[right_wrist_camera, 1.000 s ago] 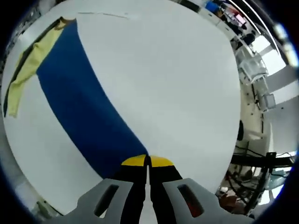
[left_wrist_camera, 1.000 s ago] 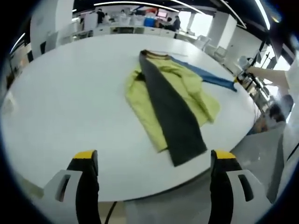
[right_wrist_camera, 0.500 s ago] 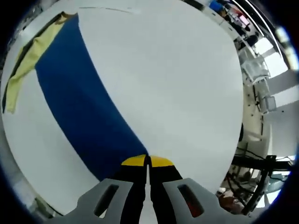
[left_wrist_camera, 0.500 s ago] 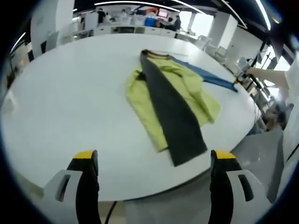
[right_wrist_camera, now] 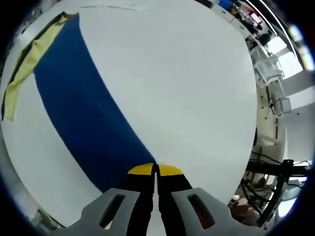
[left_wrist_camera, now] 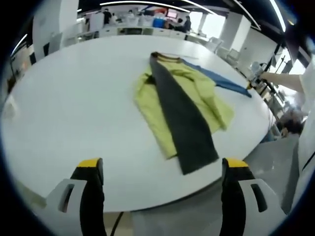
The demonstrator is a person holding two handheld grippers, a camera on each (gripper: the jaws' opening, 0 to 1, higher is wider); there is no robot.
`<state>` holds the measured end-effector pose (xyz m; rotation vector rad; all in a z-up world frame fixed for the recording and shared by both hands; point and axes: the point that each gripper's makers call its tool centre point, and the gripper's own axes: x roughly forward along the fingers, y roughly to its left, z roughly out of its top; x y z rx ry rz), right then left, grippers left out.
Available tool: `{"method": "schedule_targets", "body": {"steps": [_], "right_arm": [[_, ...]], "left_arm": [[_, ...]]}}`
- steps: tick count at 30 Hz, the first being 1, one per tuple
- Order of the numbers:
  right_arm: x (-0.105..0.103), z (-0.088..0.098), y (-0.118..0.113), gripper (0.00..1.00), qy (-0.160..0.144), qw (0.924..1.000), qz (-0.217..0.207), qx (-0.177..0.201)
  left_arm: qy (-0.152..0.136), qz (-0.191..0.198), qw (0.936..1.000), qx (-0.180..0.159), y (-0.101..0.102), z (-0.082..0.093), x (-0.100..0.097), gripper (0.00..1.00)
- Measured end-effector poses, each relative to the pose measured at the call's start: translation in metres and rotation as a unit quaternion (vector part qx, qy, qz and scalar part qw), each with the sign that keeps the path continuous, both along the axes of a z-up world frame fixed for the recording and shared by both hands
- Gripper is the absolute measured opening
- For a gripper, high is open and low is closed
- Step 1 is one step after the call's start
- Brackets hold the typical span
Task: Fold the garment on the visible template until the final outline fits inside the template.
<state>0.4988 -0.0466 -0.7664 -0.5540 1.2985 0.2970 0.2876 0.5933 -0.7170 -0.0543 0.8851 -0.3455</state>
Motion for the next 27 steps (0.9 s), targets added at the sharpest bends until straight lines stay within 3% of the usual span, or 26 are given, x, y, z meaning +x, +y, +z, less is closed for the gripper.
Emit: {"method": "schedule_targets", "body": {"steps": [9,20,27], "right_arm": [[-0.003,0.003,0.000,0.03,-0.008,0.9999,-0.009,-0.003],[-0.013,0.012,-0.013,0.14,-0.026,0.9991,-0.034,-0.007],[-0.016,0.028,-0.017,0.24,-0.063,0.9960,-0.064,0.003]], "left_arm": [[-0.002,0.003,1.0000,-0.001,0.001,0.000,0.000,0.97],[0.000,-0.004,1.0000,0.002,0.000,0.000,0.000,0.97],[-0.003,-0.012,0.9999,0.006,-0.002,0.001,-0.001,0.96]]}}
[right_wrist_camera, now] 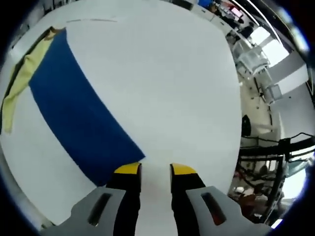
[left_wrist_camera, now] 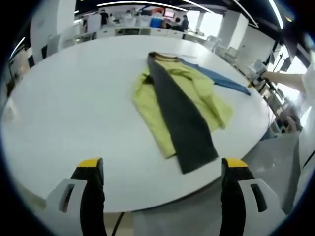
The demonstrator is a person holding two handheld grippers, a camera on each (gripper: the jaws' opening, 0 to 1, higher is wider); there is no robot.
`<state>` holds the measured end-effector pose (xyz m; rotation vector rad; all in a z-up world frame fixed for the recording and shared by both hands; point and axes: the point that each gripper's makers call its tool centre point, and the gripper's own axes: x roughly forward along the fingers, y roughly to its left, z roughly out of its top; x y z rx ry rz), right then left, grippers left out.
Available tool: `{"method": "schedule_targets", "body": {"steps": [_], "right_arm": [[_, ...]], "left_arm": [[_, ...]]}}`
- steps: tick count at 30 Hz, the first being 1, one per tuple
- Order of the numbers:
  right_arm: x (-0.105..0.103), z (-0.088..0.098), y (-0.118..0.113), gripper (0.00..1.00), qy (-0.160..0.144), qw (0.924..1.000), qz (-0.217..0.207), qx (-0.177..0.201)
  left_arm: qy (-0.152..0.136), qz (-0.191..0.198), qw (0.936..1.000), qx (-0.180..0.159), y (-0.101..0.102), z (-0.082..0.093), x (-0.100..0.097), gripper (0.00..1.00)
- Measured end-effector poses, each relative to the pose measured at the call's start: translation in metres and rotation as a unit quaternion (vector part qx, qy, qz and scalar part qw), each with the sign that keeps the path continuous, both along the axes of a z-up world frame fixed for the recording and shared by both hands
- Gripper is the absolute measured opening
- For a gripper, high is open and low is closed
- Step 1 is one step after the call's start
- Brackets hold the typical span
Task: Fold the garment on the visible template until the final outline fits inside the template.
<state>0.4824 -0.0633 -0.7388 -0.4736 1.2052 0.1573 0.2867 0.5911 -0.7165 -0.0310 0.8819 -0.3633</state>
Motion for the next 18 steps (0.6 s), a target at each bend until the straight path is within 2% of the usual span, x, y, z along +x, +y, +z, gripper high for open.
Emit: {"method": "schedule_targets", "body": {"steps": [3,8,11,18], "right_arm": [[-0.003,0.005,0.007,0.27,-0.009,0.9996,-0.012,0.022],[0.000,0.022,0.029,0.37,-0.054,0.9939,-0.045,0.085],[0.001,0.036,0.038,0.43,-0.077,0.9909,-0.048,0.099],[-0.002,0.059,0.055,0.58,-0.110,0.9872,-0.049,0.105]], "left_arm": [[-0.003,-0.001,1.0000,0.001,0.000,0.001,0.000,0.96],[-0.007,-0.006,1.0000,0.000,-0.001,0.002,0.000,0.96],[-0.011,-0.009,0.9999,-0.002,-0.002,0.003,0.001,0.97],[-0.021,-0.013,0.9997,-0.007,-0.004,0.006,0.002,0.97]]}}
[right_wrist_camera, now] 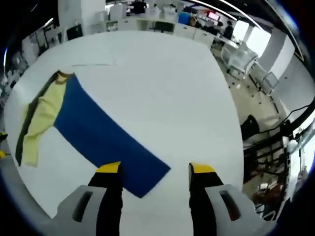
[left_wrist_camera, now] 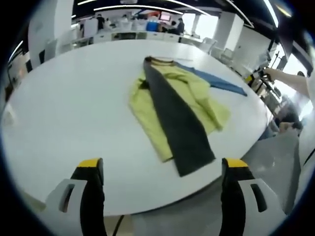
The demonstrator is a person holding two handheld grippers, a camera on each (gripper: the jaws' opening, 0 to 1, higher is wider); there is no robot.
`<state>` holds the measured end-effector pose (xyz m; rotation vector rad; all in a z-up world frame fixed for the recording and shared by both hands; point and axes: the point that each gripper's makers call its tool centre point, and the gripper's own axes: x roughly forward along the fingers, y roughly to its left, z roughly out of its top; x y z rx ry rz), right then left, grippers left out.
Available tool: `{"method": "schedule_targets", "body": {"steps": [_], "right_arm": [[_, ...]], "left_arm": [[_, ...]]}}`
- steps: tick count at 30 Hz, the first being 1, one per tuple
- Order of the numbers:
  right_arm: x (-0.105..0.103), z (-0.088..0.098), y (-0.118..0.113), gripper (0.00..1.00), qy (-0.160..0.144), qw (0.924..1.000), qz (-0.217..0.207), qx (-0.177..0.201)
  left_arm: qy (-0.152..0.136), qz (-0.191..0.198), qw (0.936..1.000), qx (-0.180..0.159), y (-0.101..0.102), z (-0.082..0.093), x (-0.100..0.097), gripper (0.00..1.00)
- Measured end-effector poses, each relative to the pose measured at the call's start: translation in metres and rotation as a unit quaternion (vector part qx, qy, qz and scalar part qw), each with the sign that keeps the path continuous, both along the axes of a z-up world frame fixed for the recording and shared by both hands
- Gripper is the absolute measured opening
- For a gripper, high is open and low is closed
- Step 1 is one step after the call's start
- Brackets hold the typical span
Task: Fold the garment on the visible template until the final outline fits inside the template.
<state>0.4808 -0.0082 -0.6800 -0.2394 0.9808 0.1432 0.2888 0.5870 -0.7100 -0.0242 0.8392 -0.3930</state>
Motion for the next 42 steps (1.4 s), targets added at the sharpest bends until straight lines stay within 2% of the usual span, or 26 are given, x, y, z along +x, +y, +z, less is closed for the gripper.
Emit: {"method": "schedule_targets", "body": {"steps": [11,13,14,18,22,31,33,34,37,40,42], "right_arm": [[-0.011,0.027,0.020,0.73,-0.035,0.9991,-0.017,0.013],[-0.011,0.036,0.041,0.75,-0.057,0.9961,-0.020,0.064],[-0.002,0.041,0.047,0.76,-0.070,0.9935,-0.022,0.087],[-0.007,0.058,0.074,0.86,-0.092,0.9898,-0.006,0.108],[-0.017,0.068,0.096,0.91,-0.095,0.9893,0.014,0.110],[-0.048,0.085,0.142,0.97,-0.129,0.9833,0.037,0.123],[-0.056,0.088,0.152,0.98,-0.142,0.9813,0.035,0.125],[-0.057,0.092,0.153,0.99,-0.167,0.9791,0.021,0.114],[-0.070,0.091,0.163,1.00,-0.174,0.9793,0.025,0.100],[-0.082,0.090,0.177,1.00,-0.185,0.9769,0.023,0.105],[-0.089,0.086,0.186,1.00,-0.182,0.9765,0.023,0.113]], "left_arm": [[-0.018,-0.001,0.9998,-0.006,-0.001,0.007,0.003,0.96],[-0.022,-0.001,0.9997,-0.009,-0.002,0.008,0.003,0.96],[-0.023,-0.002,0.9997,-0.009,-0.002,0.008,0.003,0.96],[-0.029,-0.007,0.9995,-0.012,-0.004,0.011,0.003,0.96],[-0.033,-0.011,0.9993,-0.015,-0.006,0.013,0.003,0.96],[-0.045,-0.015,0.9988,-0.015,-0.006,0.016,0.004,0.95],[-0.046,-0.017,0.9986,-0.018,-0.007,0.017,0.003,0.96],[-0.047,-0.018,0.9986,-0.019,-0.008,0.017,0.003,0.96],[-0.049,-0.022,0.9984,-0.021,-0.009,0.017,0.003,0.96],[-0.051,-0.024,0.9982,-0.023,-0.009,0.018,0.004,0.96],[-0.051,-0.024,0.9981,-0.023,-0.010,0.019,0.004,0.96]]}}
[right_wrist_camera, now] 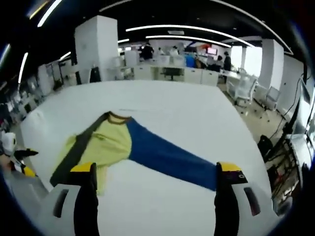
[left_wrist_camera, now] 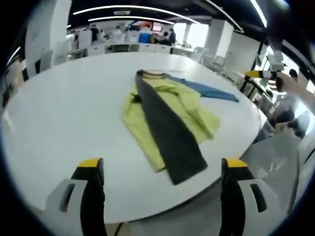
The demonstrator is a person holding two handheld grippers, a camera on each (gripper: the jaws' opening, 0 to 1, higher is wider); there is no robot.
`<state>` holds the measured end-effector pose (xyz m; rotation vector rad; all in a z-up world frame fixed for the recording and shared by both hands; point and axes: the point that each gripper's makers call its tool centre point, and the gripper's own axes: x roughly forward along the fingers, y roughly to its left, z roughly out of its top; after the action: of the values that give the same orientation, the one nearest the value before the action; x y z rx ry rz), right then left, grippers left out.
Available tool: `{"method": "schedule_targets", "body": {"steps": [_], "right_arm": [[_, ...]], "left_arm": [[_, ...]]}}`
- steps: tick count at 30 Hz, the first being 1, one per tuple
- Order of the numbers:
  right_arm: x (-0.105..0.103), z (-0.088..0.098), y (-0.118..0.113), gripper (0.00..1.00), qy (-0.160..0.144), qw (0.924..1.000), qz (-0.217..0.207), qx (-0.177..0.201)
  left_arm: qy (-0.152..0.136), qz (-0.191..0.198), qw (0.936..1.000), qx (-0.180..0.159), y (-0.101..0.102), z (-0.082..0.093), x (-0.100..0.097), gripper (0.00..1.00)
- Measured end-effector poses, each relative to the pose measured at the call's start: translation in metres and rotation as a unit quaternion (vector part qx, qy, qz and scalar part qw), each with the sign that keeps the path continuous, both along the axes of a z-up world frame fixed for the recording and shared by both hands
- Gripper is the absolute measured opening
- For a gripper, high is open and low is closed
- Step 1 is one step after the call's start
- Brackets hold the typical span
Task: Fold the garment on the visible template until the final outline fits inside the template.
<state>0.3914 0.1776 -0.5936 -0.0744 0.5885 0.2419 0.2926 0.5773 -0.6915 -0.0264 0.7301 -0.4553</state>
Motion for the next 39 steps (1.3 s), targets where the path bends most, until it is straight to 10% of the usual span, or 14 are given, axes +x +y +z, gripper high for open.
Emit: {"method": "schedule_targets", "body": {"steps": [24,39], "right_arm": [[-0.081,-0.056,0.041,0.98,0.034,0.9985,-0.030,0.030],[-0.080,-0.055,0.060,0.95,-0.037,0.9988,-0.030,-0.011]], "left_arm": [[-0.010,-0.011,0.9999,-0.002,-0.002,0.002,0.000,0.95],[-0.009,-0.026,0.9996,0.003,-0.006,0.002,-0.002,0.95]]}}
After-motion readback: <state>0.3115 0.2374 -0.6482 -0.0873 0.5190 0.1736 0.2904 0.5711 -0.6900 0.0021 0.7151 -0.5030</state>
